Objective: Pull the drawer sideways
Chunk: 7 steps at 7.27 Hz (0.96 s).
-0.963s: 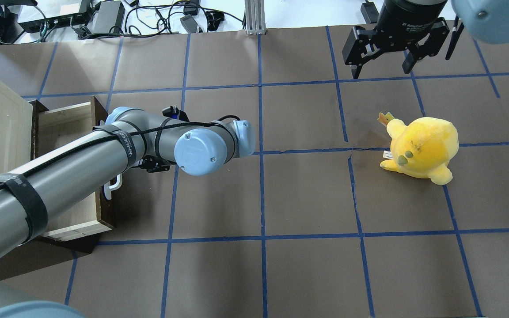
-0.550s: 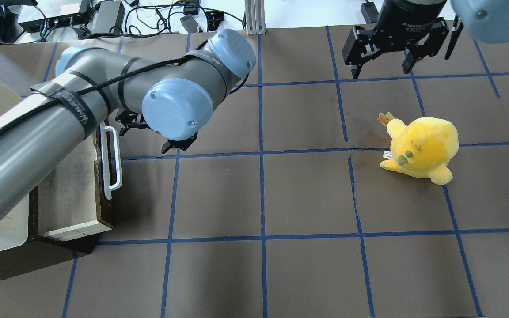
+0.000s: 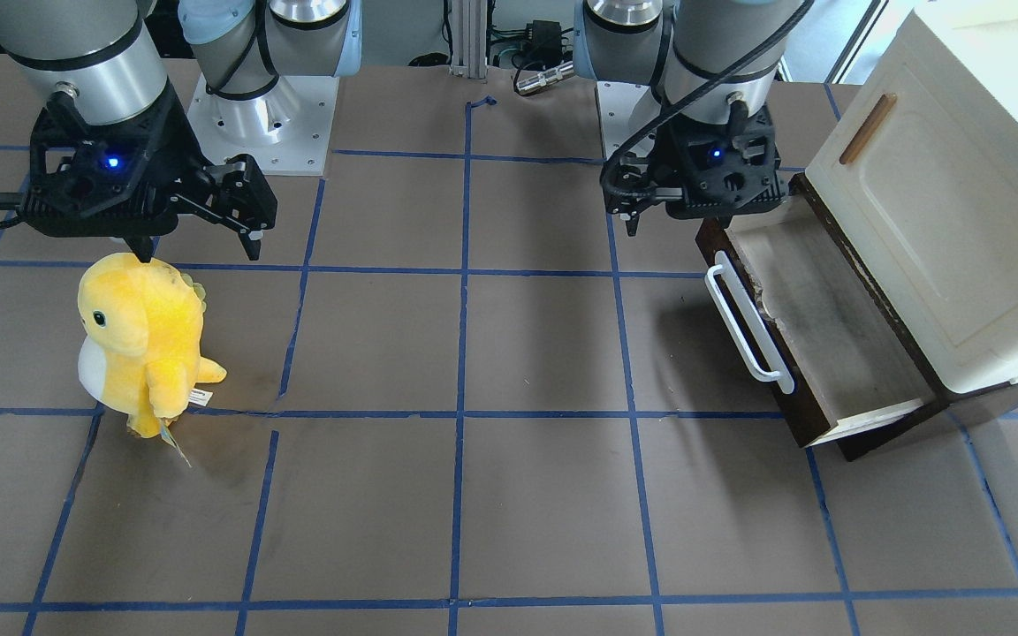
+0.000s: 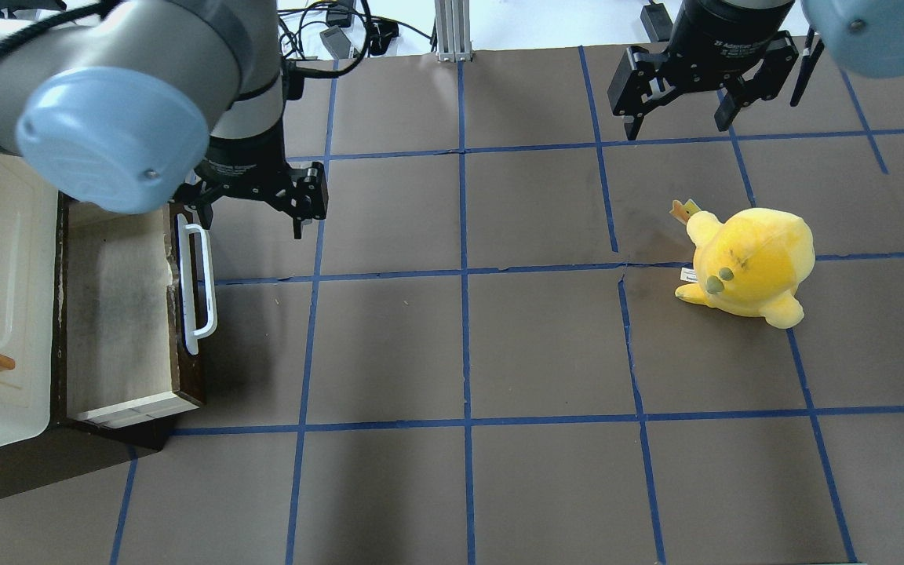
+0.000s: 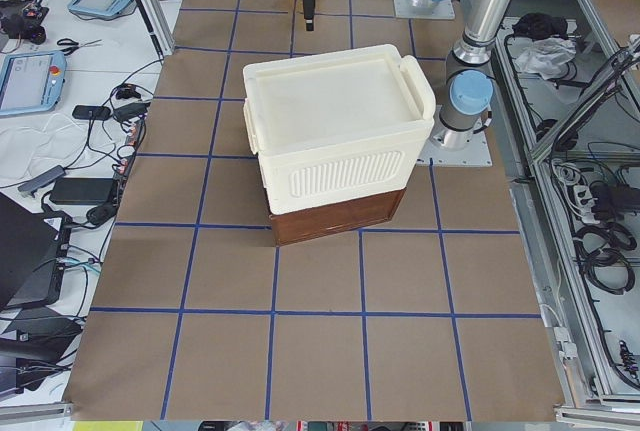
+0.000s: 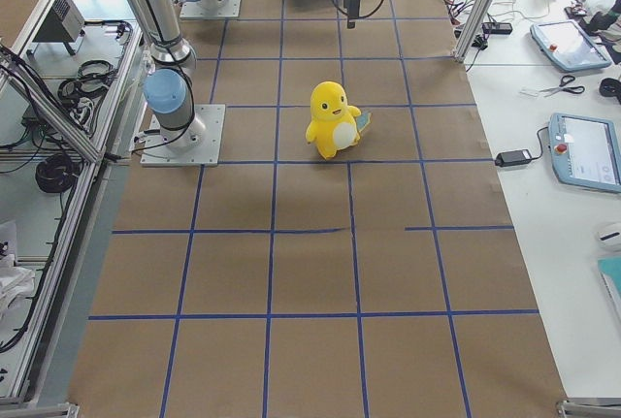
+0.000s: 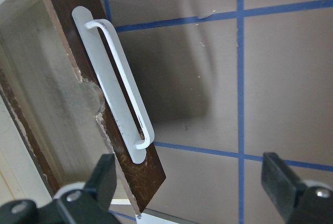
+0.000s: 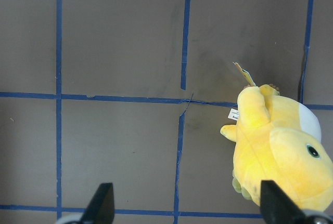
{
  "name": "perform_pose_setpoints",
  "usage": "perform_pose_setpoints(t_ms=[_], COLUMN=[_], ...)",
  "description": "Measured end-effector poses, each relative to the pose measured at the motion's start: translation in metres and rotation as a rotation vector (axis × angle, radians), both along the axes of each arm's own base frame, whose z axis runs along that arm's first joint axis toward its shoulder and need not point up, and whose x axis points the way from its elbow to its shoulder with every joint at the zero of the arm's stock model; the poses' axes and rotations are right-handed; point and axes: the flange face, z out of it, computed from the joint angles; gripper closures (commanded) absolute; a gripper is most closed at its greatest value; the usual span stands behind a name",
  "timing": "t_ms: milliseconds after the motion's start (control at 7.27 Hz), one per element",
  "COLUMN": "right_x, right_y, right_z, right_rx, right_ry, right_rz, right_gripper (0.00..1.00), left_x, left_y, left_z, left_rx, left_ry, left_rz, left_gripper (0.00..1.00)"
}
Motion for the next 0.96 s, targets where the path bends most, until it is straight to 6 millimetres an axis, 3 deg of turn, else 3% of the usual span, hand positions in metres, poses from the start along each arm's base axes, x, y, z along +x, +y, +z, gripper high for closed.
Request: perform_pose_setpoints(t_ms=[413,963], right_x=[0.0,0.0], right_y=[0.0,0.0], right_z=[0.0,0.0], right_rx=[0.0,0.0], right_ry=[0.0,0.0], right_rz=[0.0,0.0], right_gripper=[0.0,0.0], left_x=[0.019,0.018], left_y=[0.001,0.001], left_z=[0.023,0.024], left_rx=[-0.057,-0.065], left_ry=[0.09,0.097], left_rz=[0.041,0.041], left_gripper=[0.0,0.0])
